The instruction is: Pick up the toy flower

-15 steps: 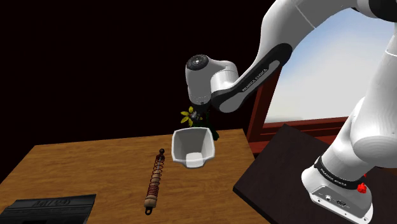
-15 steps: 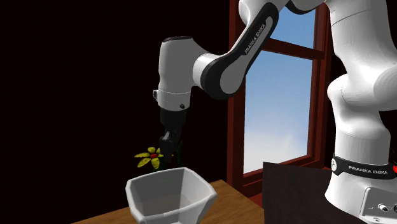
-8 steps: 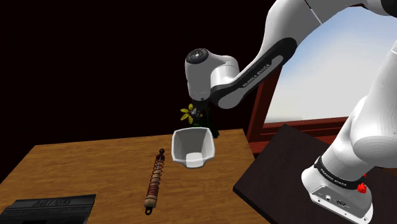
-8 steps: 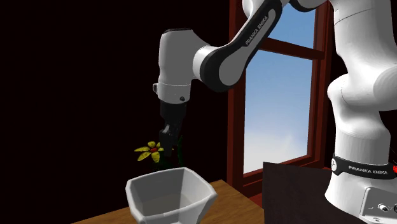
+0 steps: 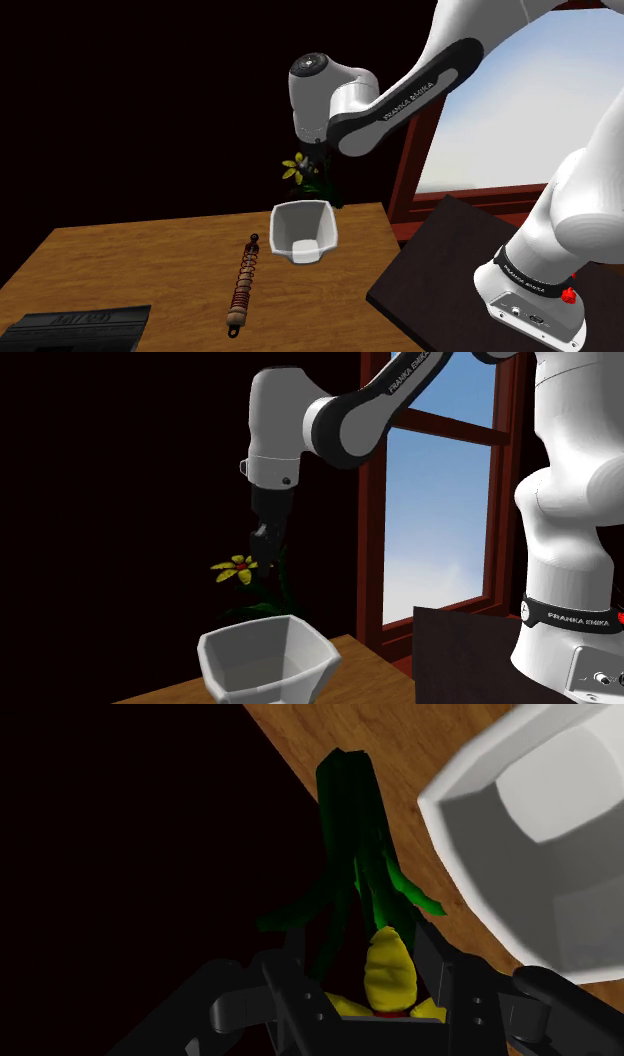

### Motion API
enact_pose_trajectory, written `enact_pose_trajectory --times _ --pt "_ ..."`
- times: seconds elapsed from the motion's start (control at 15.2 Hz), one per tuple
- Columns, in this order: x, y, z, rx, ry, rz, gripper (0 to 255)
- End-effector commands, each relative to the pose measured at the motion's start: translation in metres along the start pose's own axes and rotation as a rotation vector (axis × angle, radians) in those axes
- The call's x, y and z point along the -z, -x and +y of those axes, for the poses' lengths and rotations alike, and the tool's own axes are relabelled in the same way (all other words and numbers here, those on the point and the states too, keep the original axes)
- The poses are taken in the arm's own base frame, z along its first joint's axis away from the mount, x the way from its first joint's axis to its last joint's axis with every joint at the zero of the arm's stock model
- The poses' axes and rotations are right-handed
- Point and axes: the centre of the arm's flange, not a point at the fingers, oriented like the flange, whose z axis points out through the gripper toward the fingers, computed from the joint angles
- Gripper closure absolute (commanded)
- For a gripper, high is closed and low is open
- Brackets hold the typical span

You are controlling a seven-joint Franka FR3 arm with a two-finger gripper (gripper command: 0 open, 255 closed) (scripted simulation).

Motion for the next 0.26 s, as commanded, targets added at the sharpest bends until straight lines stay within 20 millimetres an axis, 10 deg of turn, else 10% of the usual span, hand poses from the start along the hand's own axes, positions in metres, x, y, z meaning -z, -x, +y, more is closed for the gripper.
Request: enact_pose_trajectory --times 0.0,0.2 --pt "0.0101 -0.0026 0.0031 0.0 0.0 0.0 255" --pt "0.0158 -0.0035 0.0048 0.0 0.0 0.0 255"
